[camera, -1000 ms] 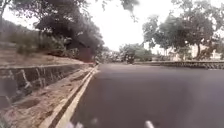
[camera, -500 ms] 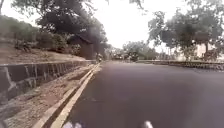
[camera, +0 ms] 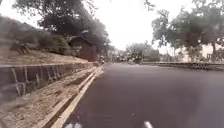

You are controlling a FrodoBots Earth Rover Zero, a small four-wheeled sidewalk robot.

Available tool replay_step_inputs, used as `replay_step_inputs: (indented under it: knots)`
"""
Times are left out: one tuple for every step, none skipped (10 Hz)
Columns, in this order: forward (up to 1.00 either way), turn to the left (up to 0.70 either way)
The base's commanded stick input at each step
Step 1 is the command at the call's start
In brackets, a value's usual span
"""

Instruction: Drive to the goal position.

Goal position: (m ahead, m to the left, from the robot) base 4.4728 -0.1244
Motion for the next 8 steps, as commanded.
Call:
replay_step_inputs:
  knots:
    - [0.85,0.00]
    - [0.85,0.00]
    - [0.85,0.00]
    - [0.85,0.00]
    - [0.85,0.00]
    - [0.85,0.00]
    - [0.85,0.00]
    - [0.85,0.00]
